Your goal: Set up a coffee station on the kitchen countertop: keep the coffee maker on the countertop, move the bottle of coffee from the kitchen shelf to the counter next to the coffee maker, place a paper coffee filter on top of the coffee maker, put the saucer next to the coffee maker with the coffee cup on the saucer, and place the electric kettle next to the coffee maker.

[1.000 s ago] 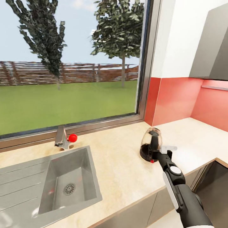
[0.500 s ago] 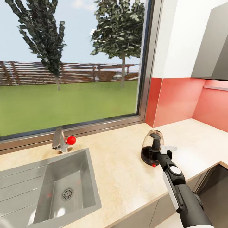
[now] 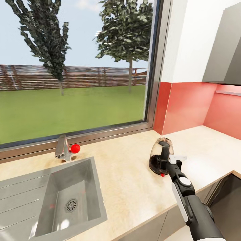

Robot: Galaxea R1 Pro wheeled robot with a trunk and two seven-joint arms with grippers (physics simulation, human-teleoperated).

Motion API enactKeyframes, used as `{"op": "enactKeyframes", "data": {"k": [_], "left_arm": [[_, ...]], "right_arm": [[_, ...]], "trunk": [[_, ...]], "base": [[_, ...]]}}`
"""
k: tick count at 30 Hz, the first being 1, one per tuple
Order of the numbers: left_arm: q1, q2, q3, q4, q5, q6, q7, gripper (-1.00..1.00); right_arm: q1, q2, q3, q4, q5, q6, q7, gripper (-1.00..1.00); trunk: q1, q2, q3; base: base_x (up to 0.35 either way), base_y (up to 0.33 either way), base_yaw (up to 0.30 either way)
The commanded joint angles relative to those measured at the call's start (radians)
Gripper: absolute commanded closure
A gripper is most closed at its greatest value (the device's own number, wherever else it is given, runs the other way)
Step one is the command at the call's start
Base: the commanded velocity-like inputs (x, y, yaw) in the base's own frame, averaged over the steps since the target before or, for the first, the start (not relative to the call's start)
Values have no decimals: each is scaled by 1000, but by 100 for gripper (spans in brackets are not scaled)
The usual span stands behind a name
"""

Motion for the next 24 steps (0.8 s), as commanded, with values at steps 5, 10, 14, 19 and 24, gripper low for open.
{"op": "enactKeyframes", "data": {"k": [5,10,14,19,24], "left_arm": [[-1,0,7,1,-10,-4,3,-100],[-1,0,7,1,-10,-4,3,-100],[-1,0,7,1,-10,-4,3,-100],[-1,0,7,1,-10,-4,3,-100],[-1,0,7,1,-10,-5,3,-100]], "right_arm": [[-1,-1,1,0,-1,0,-4,-100],[-1,-1,1,7,-1,-1,-4,-100],[-1,-1,1,16,-1,-1,-4,-100],[-1,0,0,20,-1,-1,-4,-100],[-1,0,-3,51,-2,-2,-4,100]], "trunk": [[1,-2,-2],[1,-2,-2],[1,-2,-2],[1,-2,-2],[1,-2,-2]], "base": [[0,0,0],[107,0,0],[47,0,0],[2,0,0],[0,0,0]]}}
